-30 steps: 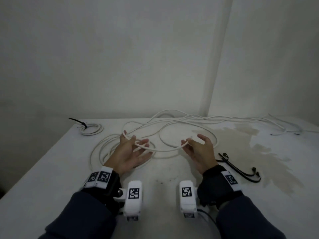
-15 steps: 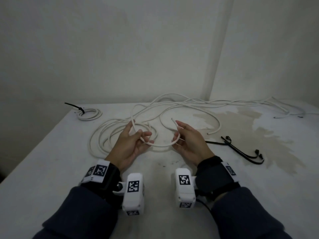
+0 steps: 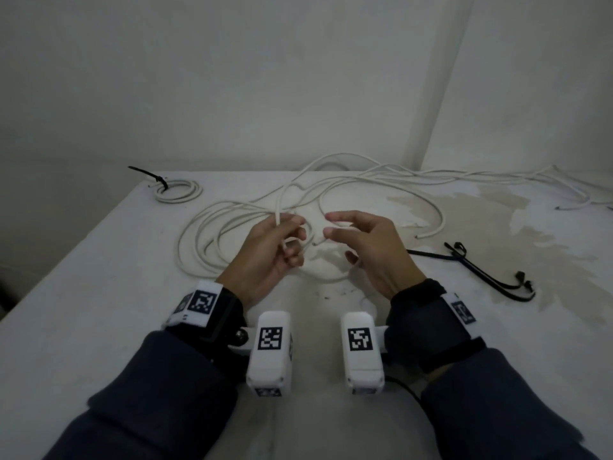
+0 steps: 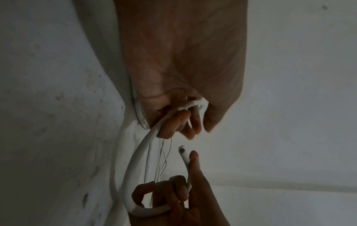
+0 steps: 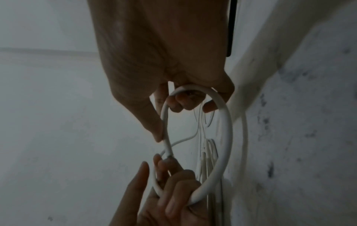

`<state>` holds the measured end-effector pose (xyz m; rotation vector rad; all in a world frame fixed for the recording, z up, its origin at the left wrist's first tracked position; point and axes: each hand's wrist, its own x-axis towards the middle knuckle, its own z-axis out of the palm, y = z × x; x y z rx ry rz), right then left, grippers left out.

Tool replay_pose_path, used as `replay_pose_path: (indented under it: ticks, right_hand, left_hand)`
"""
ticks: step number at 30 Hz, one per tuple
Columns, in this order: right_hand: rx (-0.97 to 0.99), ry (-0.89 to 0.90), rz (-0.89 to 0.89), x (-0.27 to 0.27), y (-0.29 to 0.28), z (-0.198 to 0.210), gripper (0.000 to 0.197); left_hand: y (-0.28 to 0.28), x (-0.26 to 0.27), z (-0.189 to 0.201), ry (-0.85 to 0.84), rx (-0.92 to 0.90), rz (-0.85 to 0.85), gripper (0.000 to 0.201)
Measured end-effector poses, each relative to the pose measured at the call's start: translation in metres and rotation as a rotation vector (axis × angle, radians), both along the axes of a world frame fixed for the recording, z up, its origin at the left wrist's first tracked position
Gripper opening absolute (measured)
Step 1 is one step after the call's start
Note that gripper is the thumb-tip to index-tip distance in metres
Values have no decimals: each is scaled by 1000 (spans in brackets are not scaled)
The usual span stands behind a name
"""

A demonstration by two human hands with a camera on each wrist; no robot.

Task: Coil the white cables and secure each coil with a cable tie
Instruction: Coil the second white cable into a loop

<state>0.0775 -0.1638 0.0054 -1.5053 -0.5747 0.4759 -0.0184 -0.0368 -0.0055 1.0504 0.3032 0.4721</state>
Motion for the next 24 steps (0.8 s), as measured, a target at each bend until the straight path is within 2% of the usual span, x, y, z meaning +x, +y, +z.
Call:
replay_pose_path:
  ticks: [2,4,9,12,15,17,19,22,24]
  right_hand:
    - [9,-32,-11,0,2,0,27]
    - [45,-58,-29,0,2,1,34]
    - [116,-82,1,-2,1,1,27]
    - [167,-73,35,-4,1,2,21]
    - [220,14,130,-7,3,5,18]
    - [191,82,223,-9,4,6,31]
    - [179,149,301,-10,4,5,48]
    - [144,139,313,-8,4,1,65]
    - [131,126,295,-7,3,-1,68]
  left_hand:
    - [-2,-3,-1,34,78,-57,6]
    - [-4,-5,-1,70,150,-104,10]
    - [-6,-8,-2,108,266,-207,13]
    - [-3,-6,-2,95,208,-194,13]
    - [1,-1,-2,18,-2,-120,17]
    - [3,1,-1,-37,-97,-80,17]
    - [4,2,-4,-47,-99,-78,17]
    - [3,-1,-8,-8,18,-118,19]
    - [0,-3,-7,25,114,-125,19]
